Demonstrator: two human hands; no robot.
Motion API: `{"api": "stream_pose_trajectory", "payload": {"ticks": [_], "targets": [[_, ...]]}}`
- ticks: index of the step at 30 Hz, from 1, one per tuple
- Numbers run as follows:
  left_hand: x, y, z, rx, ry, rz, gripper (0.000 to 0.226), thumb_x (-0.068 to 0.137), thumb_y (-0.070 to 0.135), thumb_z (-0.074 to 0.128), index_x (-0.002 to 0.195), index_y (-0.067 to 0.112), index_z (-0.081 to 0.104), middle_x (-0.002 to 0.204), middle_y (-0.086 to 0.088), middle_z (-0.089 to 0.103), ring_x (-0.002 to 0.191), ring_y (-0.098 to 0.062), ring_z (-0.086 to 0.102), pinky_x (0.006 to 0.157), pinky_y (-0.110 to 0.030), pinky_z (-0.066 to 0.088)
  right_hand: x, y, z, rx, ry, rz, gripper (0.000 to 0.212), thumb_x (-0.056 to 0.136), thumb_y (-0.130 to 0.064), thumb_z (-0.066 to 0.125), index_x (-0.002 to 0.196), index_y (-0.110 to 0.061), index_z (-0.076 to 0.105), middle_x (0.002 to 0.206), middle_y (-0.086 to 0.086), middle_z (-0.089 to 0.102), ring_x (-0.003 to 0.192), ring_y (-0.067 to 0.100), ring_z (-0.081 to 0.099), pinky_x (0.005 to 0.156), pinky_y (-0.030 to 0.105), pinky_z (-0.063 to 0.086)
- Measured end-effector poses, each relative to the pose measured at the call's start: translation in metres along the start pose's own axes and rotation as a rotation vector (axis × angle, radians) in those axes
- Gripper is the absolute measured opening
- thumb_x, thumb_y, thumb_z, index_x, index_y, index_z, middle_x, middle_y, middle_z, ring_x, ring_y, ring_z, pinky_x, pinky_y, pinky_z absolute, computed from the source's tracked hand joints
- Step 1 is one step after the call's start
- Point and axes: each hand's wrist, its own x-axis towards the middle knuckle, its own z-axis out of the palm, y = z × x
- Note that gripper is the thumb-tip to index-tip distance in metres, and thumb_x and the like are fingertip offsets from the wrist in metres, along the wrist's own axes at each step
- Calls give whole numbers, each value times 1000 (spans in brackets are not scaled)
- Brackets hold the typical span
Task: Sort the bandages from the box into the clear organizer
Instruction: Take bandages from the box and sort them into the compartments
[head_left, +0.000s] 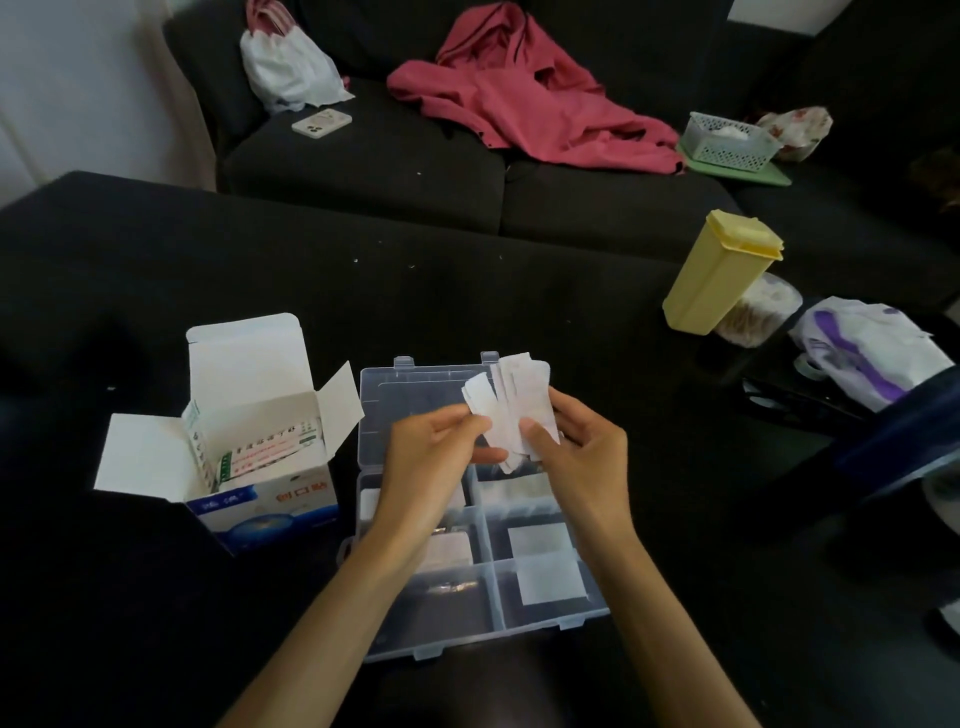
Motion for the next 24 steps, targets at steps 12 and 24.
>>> {"api": "stream_pose_trajectory", "payload": {"ticks": [12, 24], "targets": [[-1, 0, 2, 108, 166, 12, 19, 92, 21, 57, 75, 28, 61, 71, 13, 63, 52, 2, 63, 46, -6, 43, 3, -9, -7, -96, -206, -51, 30, 96, -21, 49, 125, -29, 47, 111, -15, 53, 89, -4, 56, 60, 6, 48], [-3, -3, 9, 7, 251, -121, 17, 88, 32, 61, 76, 20, 60, 55, 4, 54, 48, -3, 54, 42, -4, 38, -7, 0, 3, -301, -312, -310, 41, 99, -15, 41, 136, -32, 41, 114, -12, 40, 105, -8, 45, 81, 10, 47]]}}
